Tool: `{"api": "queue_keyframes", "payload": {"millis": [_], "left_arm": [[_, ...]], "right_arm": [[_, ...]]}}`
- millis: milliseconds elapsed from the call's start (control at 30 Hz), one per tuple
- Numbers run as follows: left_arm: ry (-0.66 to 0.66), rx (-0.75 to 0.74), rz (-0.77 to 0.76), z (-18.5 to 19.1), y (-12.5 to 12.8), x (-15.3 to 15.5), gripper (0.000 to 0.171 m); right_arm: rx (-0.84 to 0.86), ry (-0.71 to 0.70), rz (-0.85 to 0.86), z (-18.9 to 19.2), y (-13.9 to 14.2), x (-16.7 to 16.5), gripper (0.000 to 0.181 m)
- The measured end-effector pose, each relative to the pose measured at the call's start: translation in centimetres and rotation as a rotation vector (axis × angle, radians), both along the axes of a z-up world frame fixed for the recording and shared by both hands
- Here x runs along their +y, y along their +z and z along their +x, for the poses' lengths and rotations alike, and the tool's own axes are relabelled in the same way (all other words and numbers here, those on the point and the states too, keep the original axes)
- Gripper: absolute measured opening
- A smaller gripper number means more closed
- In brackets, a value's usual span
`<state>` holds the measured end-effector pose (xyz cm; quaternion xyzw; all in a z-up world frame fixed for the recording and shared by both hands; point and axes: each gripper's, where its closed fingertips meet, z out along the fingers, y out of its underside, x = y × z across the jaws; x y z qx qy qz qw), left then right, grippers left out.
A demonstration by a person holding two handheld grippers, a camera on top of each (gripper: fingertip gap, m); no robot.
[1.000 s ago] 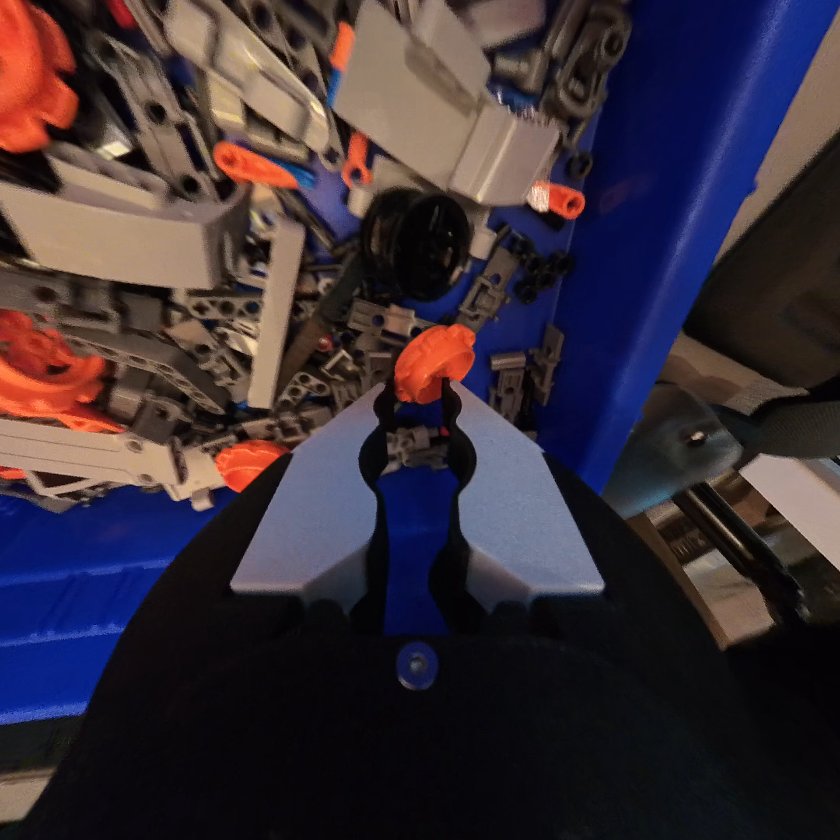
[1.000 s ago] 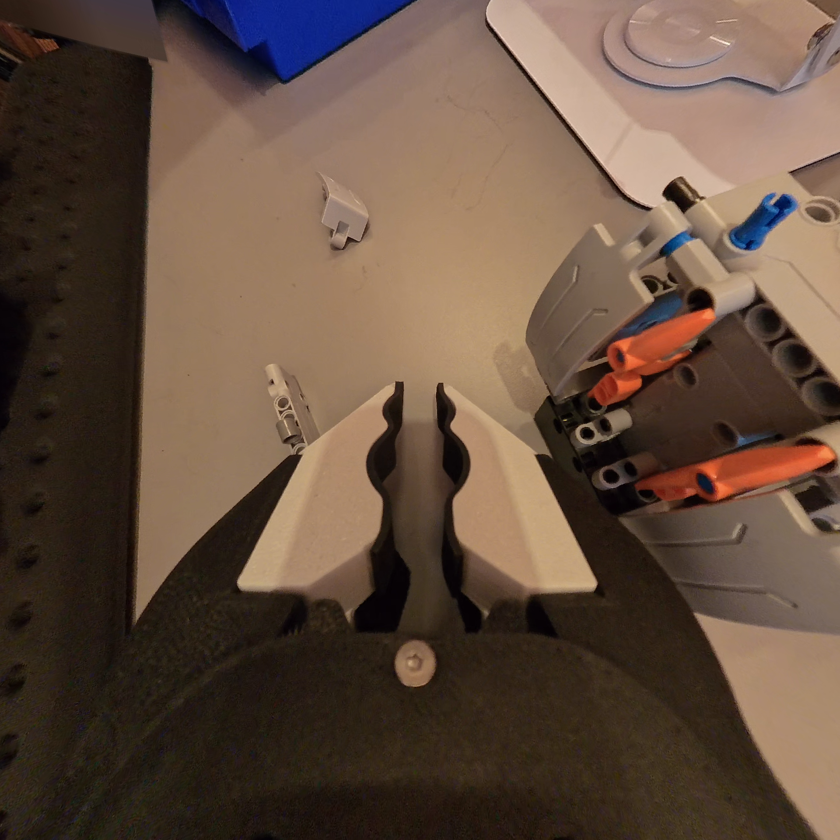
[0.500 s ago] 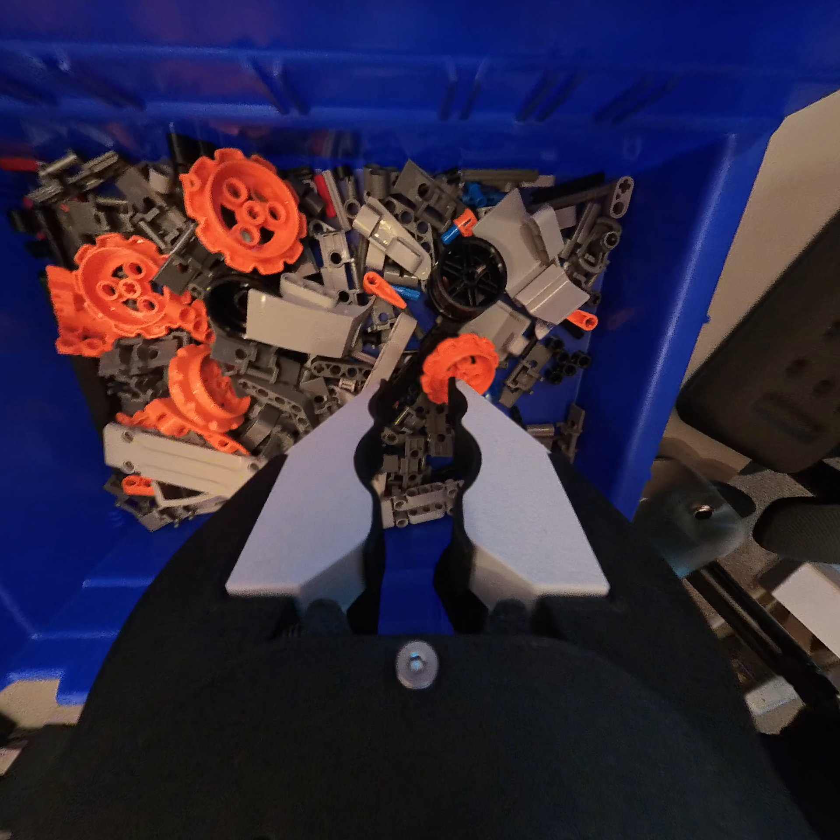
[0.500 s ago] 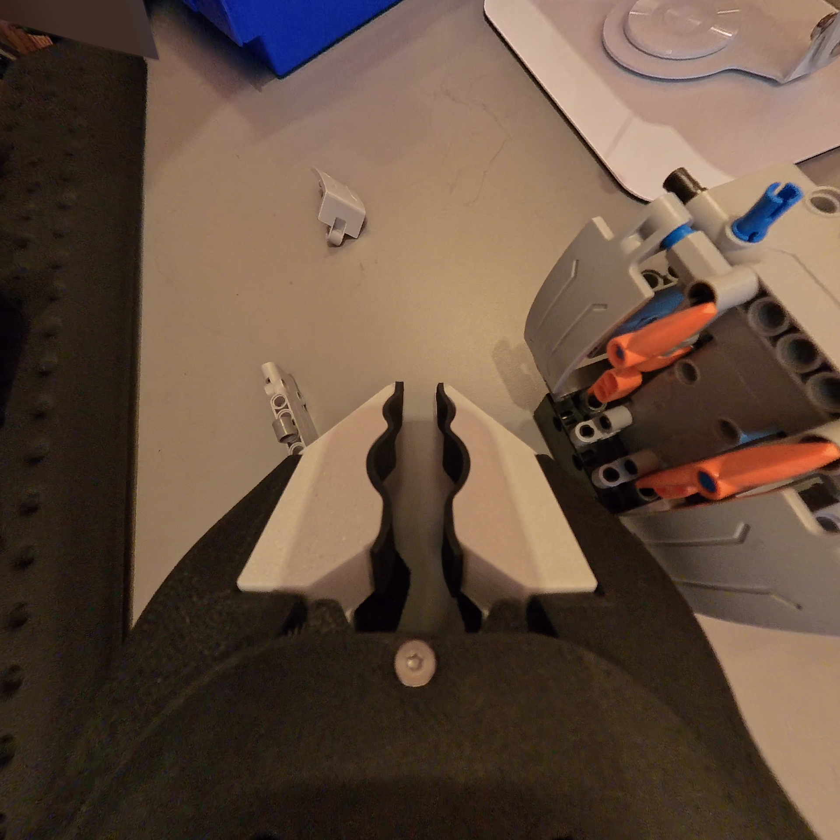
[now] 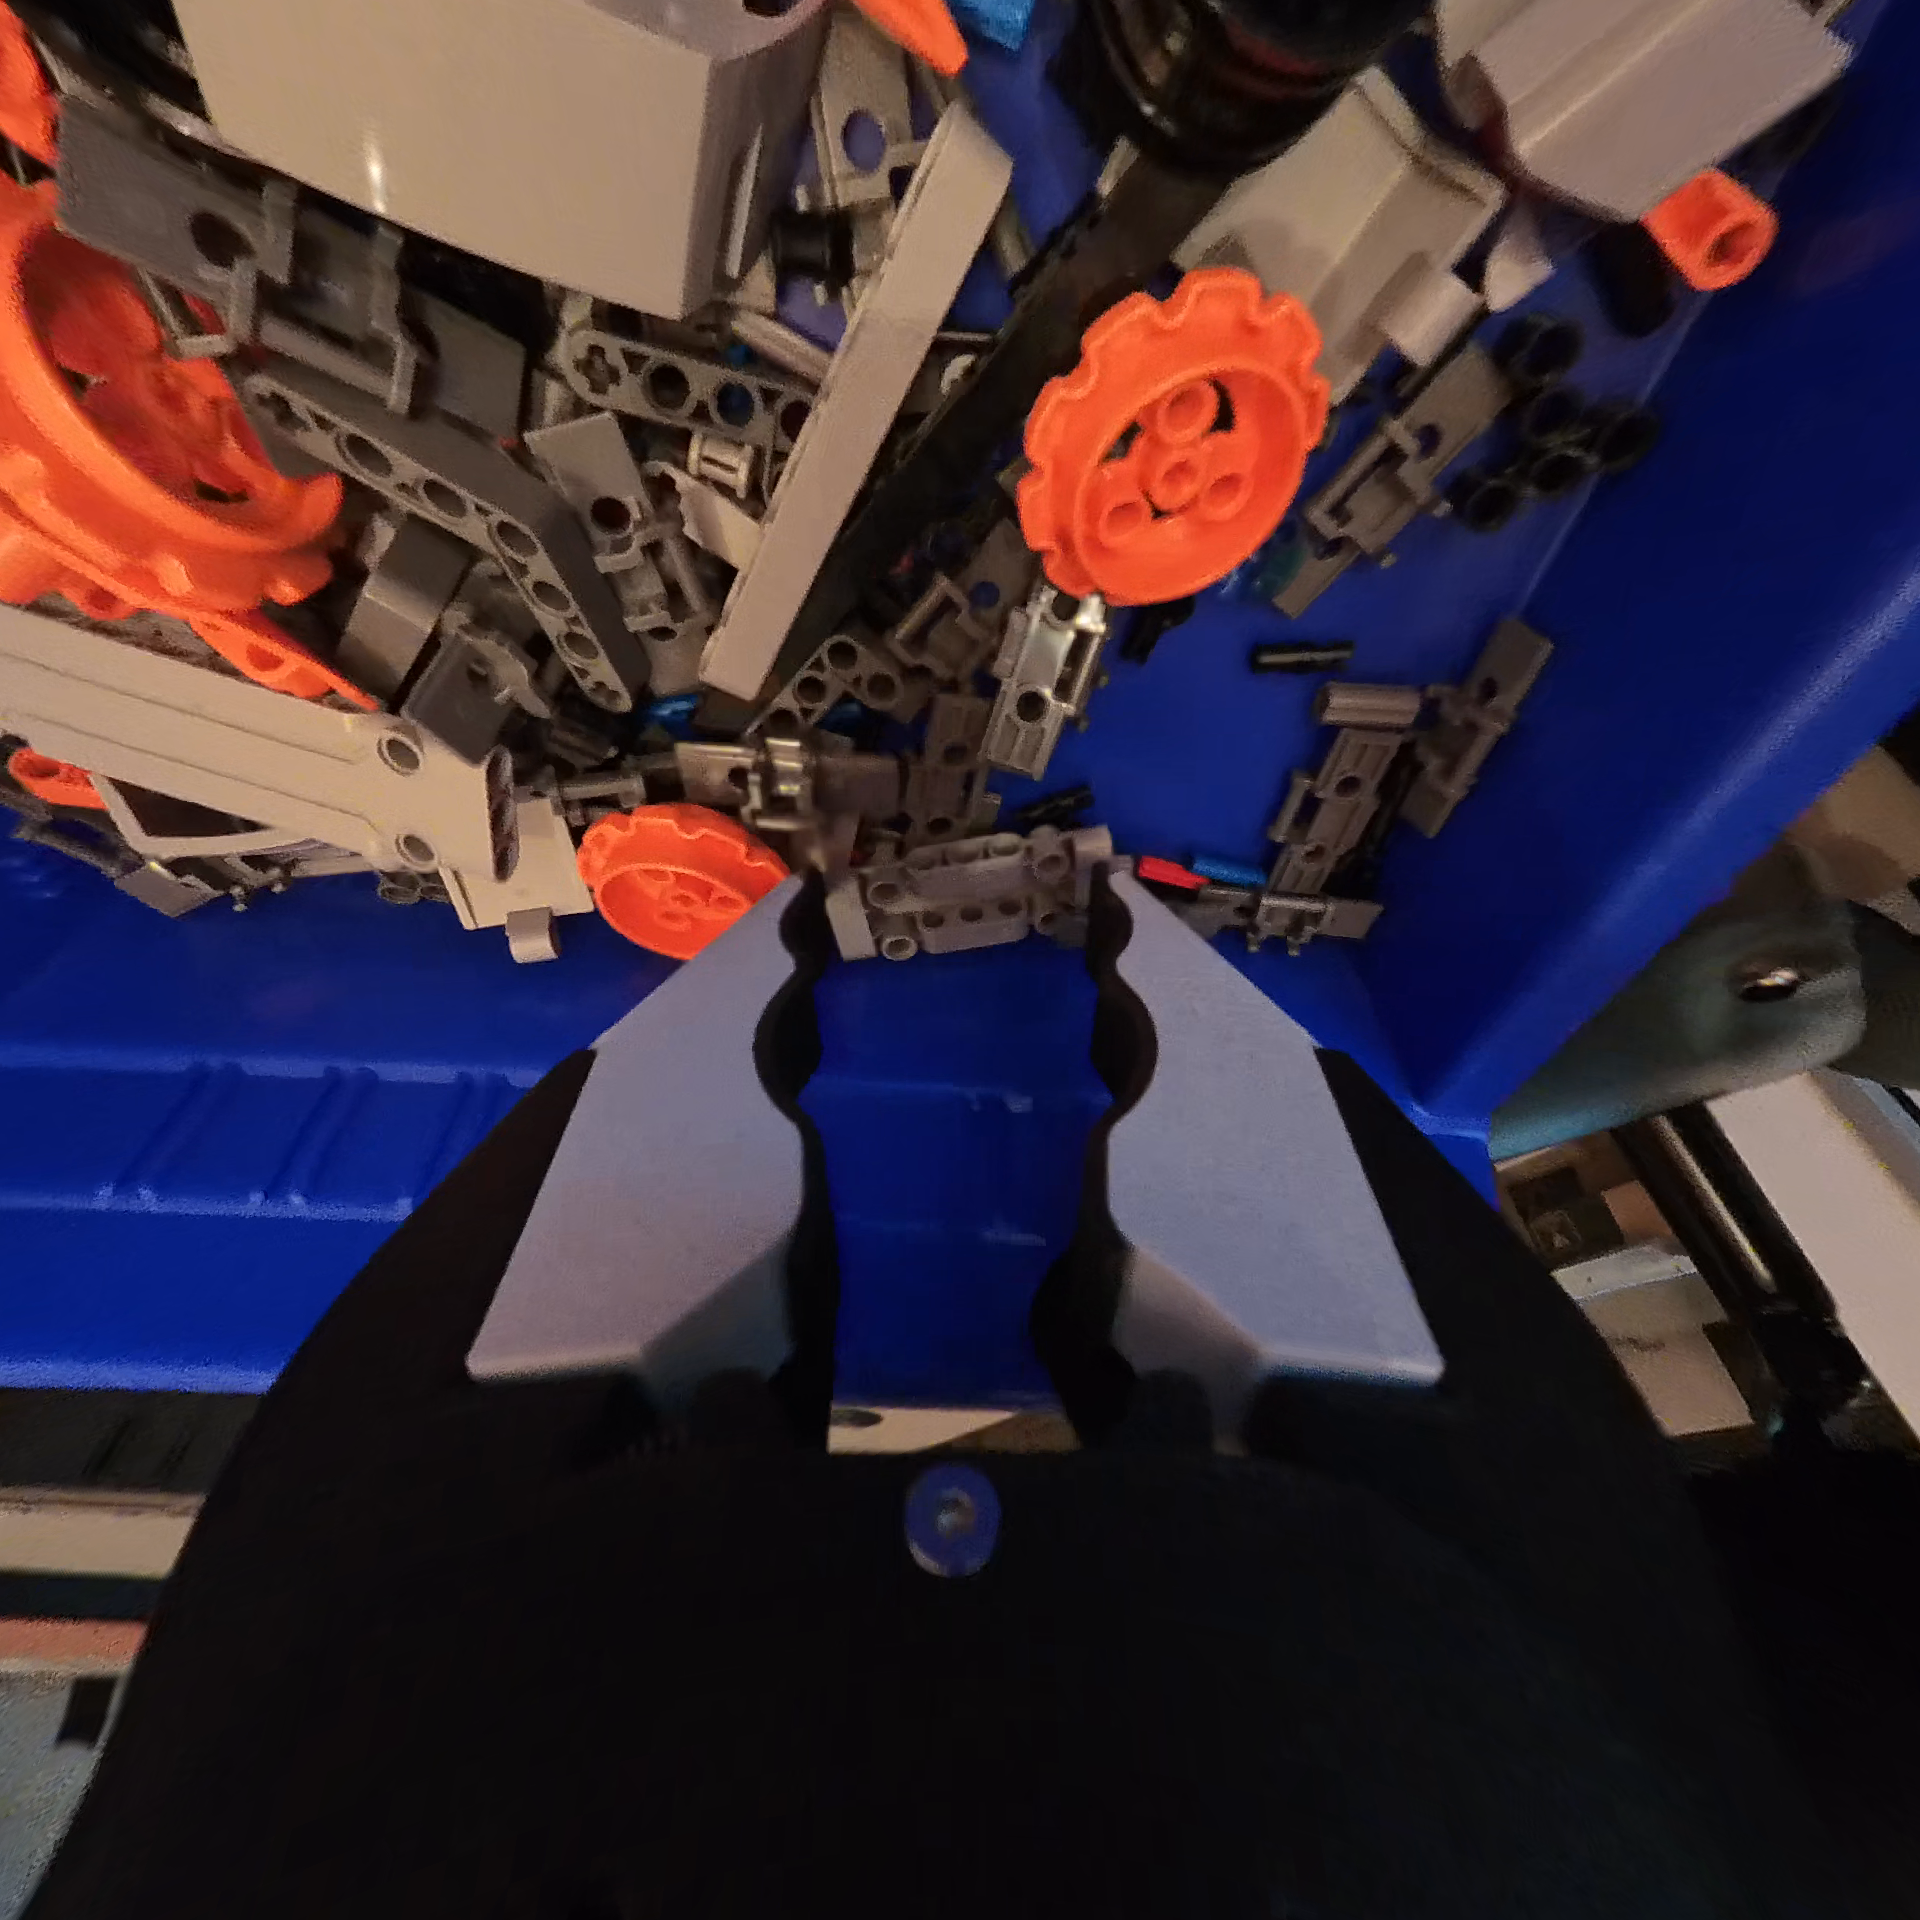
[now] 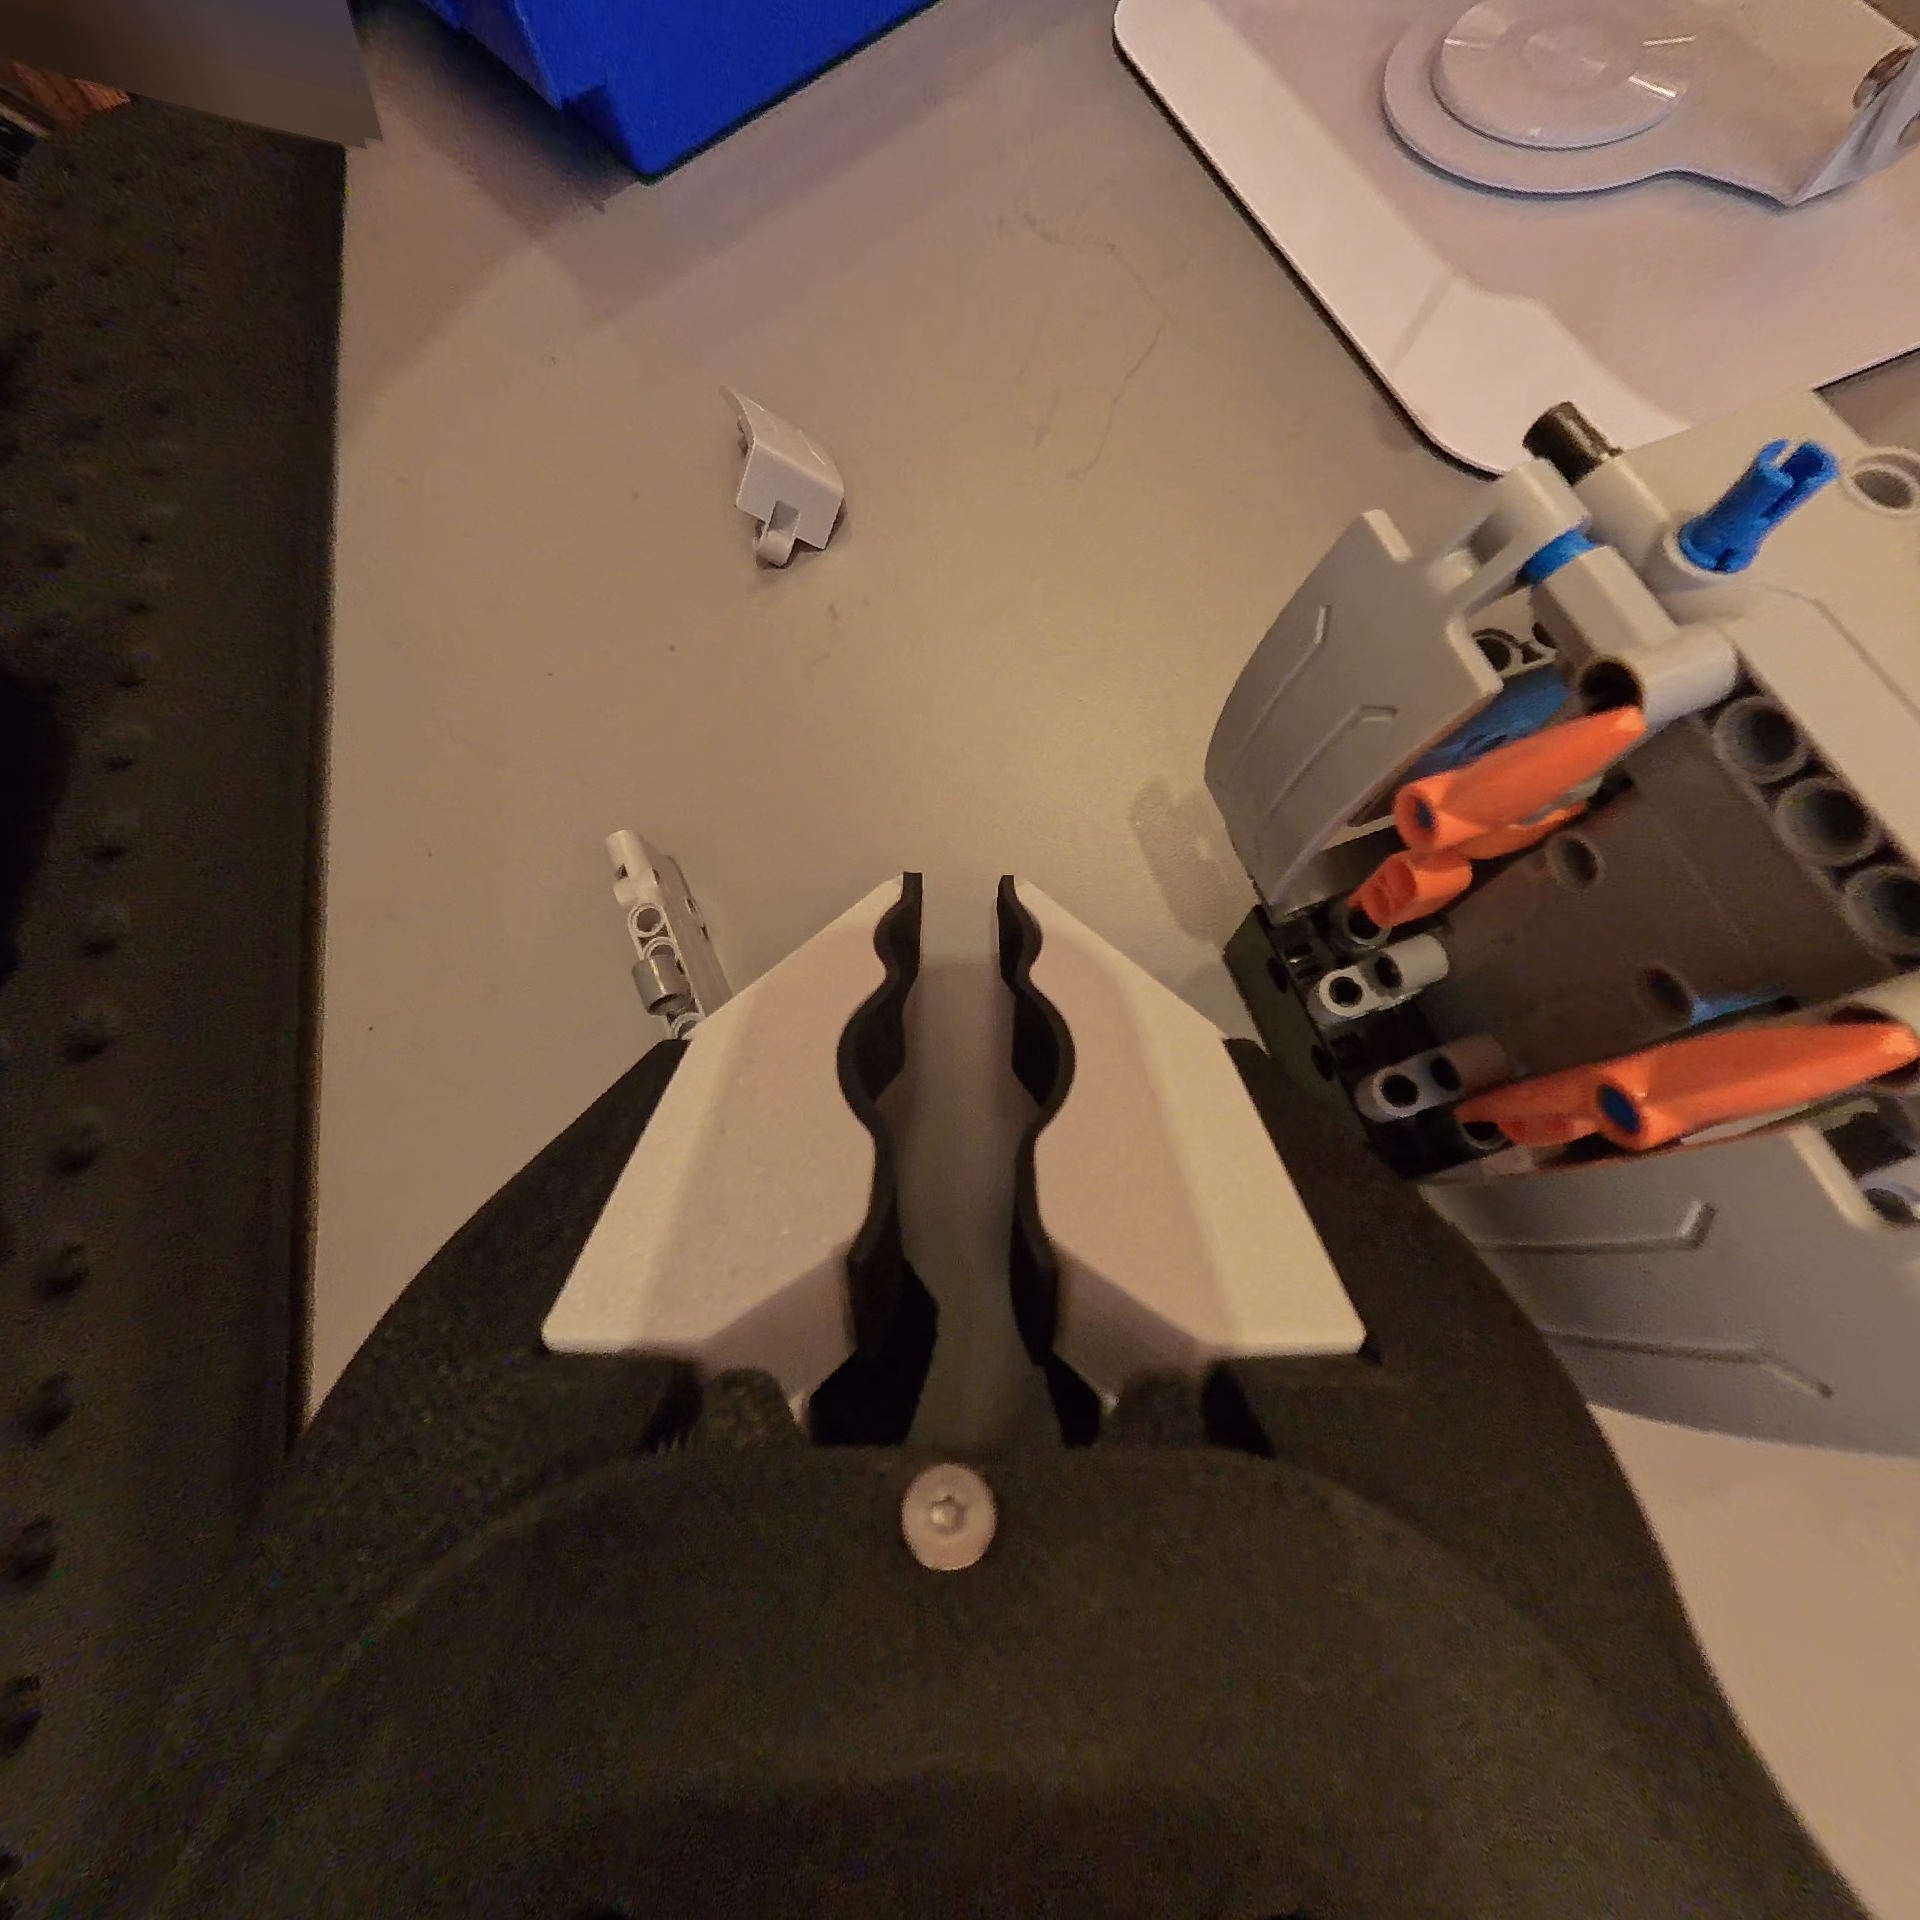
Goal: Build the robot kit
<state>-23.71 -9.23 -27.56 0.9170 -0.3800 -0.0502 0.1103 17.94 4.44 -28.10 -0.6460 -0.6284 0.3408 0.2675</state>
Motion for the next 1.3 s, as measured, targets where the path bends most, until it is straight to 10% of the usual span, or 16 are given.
{"api": "queue_keyframes", "payload": {"millis": [167, 433, 800, 1300], "left_arm": [[0.001, 0.027, 0.009, 0.3, -0.6, 1.1, 0.048], [-0.028, -0.067, 0.064, 1.6, -0.9, 2.8, 0.0], [0.048, -0.232, 0.268, 3.3, 1.3, 7.8, 0.013], [0.062, -0.028, 0.118, -1.8, 1.7, 3.0, 0.026]], "right_arm": [[0.006, -0.001, 0.001, 0.0, 0.2, 0.0, 0.012], [0.01, 0.003, 0.001, 0.1, 0.3, -0.1, 0.012], [0.004, 0.003, -0.001, 0.1, 0.2, -0.1, 0.012], [0.003, 0.005, -0.002, 0.0, 0.2, -0.1, 0.013]]}}
